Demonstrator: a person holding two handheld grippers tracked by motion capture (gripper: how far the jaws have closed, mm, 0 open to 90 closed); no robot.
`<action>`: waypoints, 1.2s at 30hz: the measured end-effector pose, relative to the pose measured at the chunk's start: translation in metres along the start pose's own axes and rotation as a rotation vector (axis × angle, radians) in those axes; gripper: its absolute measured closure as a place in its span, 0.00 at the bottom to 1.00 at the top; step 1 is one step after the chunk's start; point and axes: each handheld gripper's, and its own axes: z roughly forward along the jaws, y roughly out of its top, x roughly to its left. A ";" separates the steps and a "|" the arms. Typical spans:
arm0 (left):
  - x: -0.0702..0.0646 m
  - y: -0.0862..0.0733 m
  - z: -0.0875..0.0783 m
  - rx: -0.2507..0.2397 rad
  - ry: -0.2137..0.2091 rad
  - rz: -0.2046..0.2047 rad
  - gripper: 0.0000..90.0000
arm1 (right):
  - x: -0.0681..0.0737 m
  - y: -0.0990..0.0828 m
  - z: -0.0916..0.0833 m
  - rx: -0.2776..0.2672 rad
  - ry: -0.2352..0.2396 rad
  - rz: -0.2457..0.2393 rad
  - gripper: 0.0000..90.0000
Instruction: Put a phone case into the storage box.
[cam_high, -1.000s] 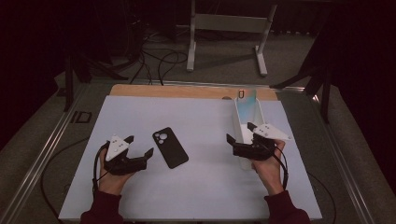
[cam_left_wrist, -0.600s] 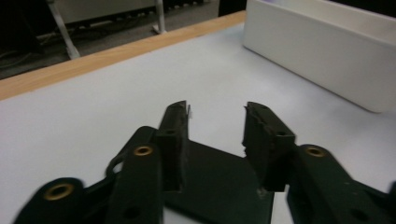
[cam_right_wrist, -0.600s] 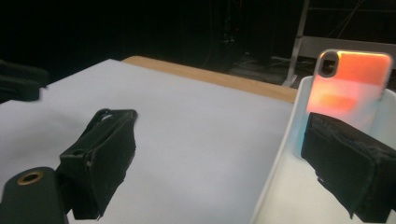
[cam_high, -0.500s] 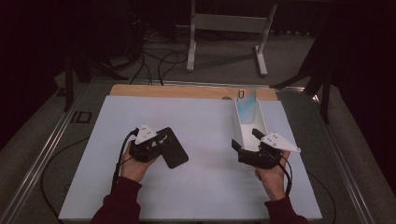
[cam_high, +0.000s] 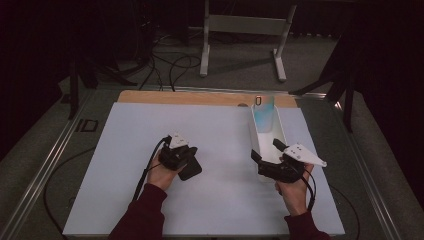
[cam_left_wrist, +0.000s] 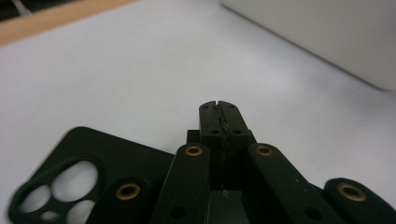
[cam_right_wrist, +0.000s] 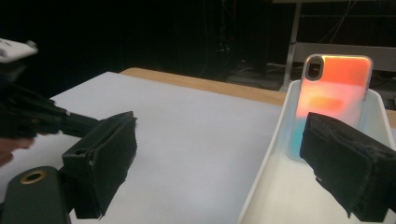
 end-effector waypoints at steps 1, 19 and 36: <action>-0.001 0.000 0.004 0.016 -0.005 -0.002 1.00 | 0.000 0.000 0.000 -0.001 0.001 0.004 0.12; -0.018 -0.008 0.050 0.184 -0.050 -0.016 1.00 | -0.001 0.000 -0.001 -0.005 0.011 0.009 0.12; -0.004 -0.045 -0.002 0.201 -0.005 -0.066 1.00 | -0.001 -0.002 0.000 0.009 0.019 0.014 0.12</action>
